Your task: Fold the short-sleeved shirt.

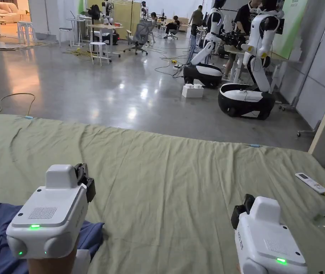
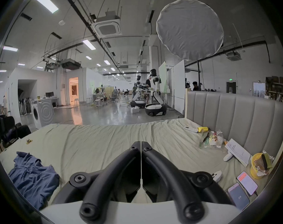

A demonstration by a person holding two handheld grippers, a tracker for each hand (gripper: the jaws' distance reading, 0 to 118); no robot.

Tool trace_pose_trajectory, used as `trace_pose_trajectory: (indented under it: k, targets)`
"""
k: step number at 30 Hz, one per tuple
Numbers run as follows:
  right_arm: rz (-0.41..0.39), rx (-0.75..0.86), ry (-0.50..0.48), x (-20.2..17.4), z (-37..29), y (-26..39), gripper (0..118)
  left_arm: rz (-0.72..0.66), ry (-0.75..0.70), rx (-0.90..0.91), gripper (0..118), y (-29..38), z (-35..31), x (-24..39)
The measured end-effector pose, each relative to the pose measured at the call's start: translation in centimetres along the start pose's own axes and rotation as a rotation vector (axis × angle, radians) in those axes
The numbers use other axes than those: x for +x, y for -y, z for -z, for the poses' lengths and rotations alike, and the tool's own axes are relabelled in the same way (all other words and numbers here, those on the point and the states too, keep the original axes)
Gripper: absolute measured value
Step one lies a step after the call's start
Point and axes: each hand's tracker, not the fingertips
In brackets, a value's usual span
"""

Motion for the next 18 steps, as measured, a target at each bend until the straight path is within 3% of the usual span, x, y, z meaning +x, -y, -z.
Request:
trace_pose_trajectory:
  k: [8, 12, 18]
  targets:
    - [-0.035, 0.008, -0.04, -0.3, -0.7, -1.2, 1, 0.105, 0.002, -0.022, 5, -0.3, -0.3, 0.3]
    - [-0.074, 0.015, -0.075, -1.2, -0.9, -1.4, 1, 0.174, -0.018, -0.157, 5, 0.2, -0.5, -1.7]
    - [-0.1, -0.007, -0.117, -2.5, -0.6, -0.6, 1, 0.108, -0.093, -0.345, 5, 1.1, -2.4, -8.8]
